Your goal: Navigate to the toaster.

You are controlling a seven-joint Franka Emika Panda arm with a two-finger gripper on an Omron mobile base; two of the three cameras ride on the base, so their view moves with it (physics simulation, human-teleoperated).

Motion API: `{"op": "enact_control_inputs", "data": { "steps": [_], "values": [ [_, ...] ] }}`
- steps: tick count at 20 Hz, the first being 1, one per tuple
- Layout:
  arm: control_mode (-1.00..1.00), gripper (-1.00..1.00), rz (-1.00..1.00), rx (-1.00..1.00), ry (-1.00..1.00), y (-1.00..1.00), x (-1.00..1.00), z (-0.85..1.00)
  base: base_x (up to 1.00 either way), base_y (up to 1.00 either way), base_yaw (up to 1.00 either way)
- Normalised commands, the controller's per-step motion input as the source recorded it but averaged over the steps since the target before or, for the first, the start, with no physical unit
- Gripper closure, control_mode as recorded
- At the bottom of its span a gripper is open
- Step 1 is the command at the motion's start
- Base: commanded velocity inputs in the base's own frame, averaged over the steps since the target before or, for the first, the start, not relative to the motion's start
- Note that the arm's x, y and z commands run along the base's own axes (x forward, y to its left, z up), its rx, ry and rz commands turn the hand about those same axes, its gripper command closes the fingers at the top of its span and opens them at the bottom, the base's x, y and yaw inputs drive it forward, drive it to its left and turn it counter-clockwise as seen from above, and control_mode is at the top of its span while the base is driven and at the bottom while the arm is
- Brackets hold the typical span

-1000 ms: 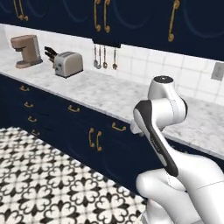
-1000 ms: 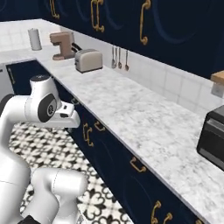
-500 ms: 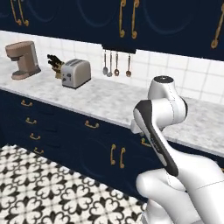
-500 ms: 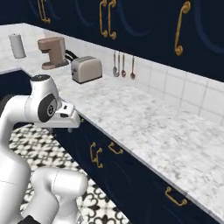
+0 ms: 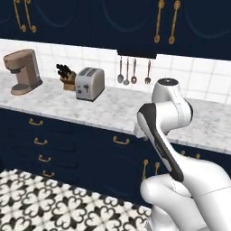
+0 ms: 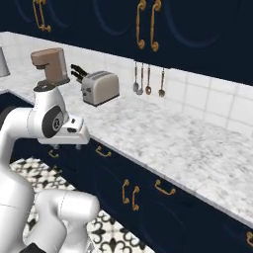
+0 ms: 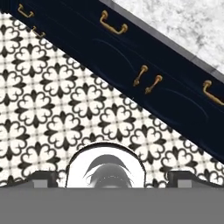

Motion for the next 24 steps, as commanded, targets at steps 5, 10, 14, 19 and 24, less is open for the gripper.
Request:
{"op": "enact_control_inputs", "data": {
  "steps": [5, 10, 14, 19, 24],
  "values": [
    [1.0, -1.0, 0.0, 0.0, 0.0, 0.0, 0.0, 0.0, 0.3, 1.0, -0.42],
    [1.0, -1.0, 0.0, 0.0, 0.0, 0.0, 0.0, 0.0, 0.37, 1.0, -0.43],
    [1.0, -1.0, 0.0, 0.0, 0.0, 0.0, 0.0, 0.0, 0.43, 1.0, -0.42],
    [1.0, -1.0, 0.0, 0.0, 0.0, 0.0, 0.0, 0.0, 0.6, 0.91, -0.35],
    [1.0, -1.0, 0.0, 0.0, 0.0, 0.0, 0.0, 0.0, 0.55, 0.73, -0.33]
  ]
}}
